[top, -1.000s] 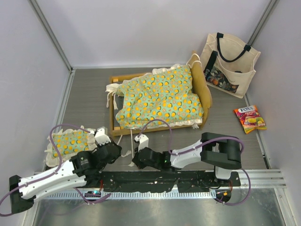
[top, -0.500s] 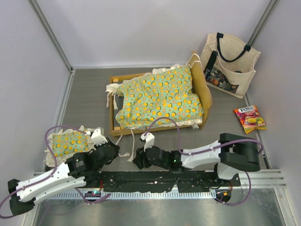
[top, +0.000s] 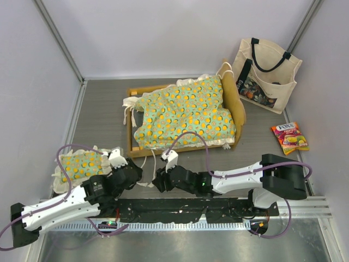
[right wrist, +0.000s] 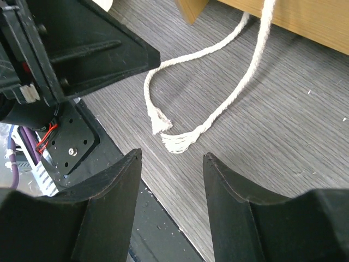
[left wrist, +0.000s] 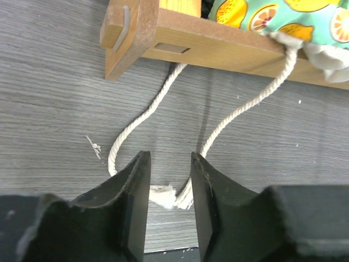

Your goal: Set up the pet bed

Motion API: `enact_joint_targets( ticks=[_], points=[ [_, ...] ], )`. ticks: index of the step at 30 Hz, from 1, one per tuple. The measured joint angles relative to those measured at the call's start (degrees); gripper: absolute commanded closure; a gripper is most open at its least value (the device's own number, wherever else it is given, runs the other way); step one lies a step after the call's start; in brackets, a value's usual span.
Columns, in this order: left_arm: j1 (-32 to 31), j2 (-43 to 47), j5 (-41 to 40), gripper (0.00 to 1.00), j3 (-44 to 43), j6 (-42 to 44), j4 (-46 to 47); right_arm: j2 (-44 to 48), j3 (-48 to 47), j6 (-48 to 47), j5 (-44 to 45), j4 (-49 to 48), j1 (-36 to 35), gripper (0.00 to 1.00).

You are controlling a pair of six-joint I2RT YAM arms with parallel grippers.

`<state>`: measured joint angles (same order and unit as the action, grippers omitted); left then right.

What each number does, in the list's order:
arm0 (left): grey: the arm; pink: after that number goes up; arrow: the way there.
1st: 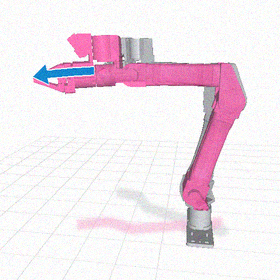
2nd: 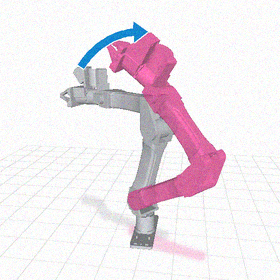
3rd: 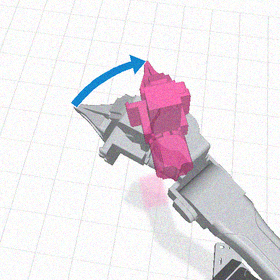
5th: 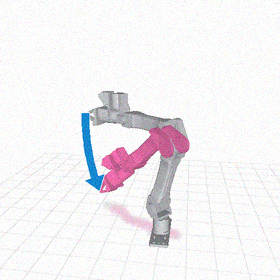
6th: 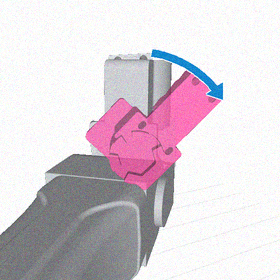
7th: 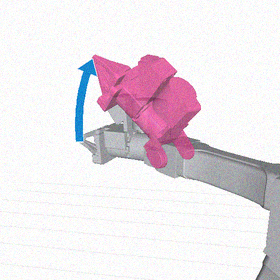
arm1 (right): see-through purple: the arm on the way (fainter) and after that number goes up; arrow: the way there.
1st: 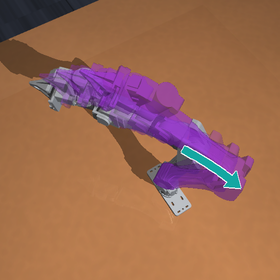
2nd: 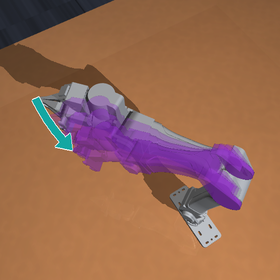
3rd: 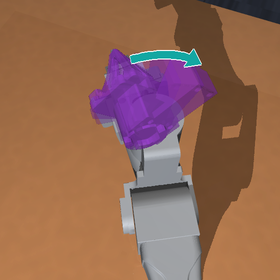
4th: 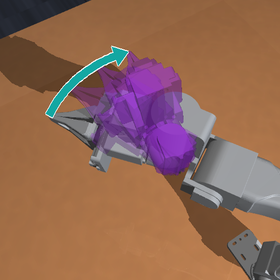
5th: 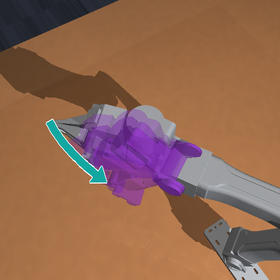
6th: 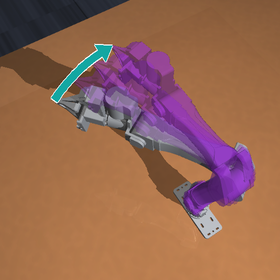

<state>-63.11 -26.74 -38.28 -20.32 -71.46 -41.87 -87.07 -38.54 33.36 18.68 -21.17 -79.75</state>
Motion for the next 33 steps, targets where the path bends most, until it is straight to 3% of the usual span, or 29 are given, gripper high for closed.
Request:
enact_joint_targets(
  ticks=[1,7,14,21,24,26,30,33],
  points=[
    [0.0,-1.2,0.0,0.46,0.0,-0.4,0.1,0.0,0.0,0.0,0.1,0.0,0.0,0.46],
    [0.0,-2.9,-0.2,0.37,-1.3,-1.7,-2.3,0.7,0.2,1.1,0.9,1.4,0.2,0.49],
    [0.0,-3.5,-4.8,0.23,-10.7,-1.6,-8.8,2.3,-1.4,6.2,3.1,9.0,1.9,0.53],
    [1.7,-8.9,-11.6,0.19,-20.2,2.9,-14.6,4.5,-6.1,7.7,2.9,16.2,10.5,0.49],
    [8.3,-8.2,-10.1,0.2,-21.3,10.6,-11.3,5.0,-11.5,5.9,3.0,19.1,11.4,0.47],
    [16.3,-7.6,-5.0,0.2,-21.3,16.5,-6.4,5.0,-16.1,4.3,3.4,21.0,11.4,0.46],
    [33.2,-13.6,10.4,0.27,-21.7,25.7,3.6,6.2,-21.1,2.5,4.4,23.4,12.0,0.46],
    [41.9,-22.5,24.1,0.28,-21.7,30.7,11.5,8.0,-21.3,2.3,5.3,25.4,12.6,0.45]
  ],
)
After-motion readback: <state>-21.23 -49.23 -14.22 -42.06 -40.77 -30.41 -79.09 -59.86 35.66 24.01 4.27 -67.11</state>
